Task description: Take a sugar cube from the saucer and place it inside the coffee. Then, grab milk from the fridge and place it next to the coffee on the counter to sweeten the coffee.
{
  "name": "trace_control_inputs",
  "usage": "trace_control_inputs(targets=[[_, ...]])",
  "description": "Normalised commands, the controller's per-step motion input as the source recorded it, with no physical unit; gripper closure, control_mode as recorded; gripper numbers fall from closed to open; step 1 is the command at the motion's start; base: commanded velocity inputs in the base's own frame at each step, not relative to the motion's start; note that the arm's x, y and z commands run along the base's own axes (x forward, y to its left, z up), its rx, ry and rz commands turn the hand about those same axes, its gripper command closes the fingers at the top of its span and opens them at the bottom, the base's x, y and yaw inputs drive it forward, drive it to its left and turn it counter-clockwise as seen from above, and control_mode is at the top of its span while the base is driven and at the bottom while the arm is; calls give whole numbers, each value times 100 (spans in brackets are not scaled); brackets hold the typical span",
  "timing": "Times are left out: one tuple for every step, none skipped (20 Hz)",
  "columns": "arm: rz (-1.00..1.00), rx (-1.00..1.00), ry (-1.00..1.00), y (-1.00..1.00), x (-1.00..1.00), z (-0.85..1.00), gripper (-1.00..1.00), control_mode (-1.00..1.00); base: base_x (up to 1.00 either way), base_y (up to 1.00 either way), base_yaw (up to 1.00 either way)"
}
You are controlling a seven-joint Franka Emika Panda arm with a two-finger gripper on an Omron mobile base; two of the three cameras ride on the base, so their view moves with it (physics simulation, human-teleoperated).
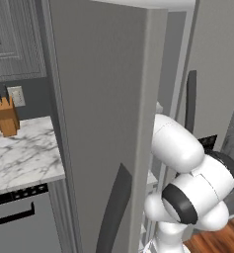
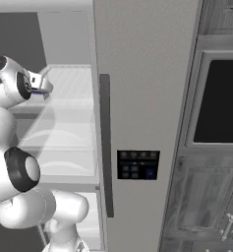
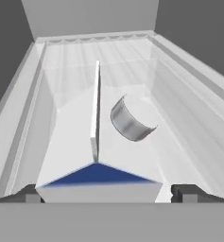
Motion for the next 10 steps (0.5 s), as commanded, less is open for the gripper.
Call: trace_control_inputs(targets=[[-7, 0, 0, 0, 13, 0, -100, -100, 0, 0, 0], [-6, 2, 0, 0, 7, 0, -100, -100, 0, 0, 0], [-5, 0, 0, 0, 11, 0, -100, -100, 0, 0, 0], [-4, 0, 0, 0, 13, 0, -100, -100, 0, 0, 0], [-3, 0, 0, 0, 16, 0, -100, -100, 0, 0, 0], [-2, 0, 0, 0, 17, 0, -100, -100, 0, 0, 0], [-1, 0, 0, 0, 18, 0, -100, -100, 0, 0, 0], [-1, 0, 0, 0, 19, 0, -100, -100, 0, 0, 0], [-1, 0, 0, 0, 19, 0, -100, -100, 0, 0, 0], [-1, 0, 0, 0, 16, 0, -100, -100, 0, 0, 0]])
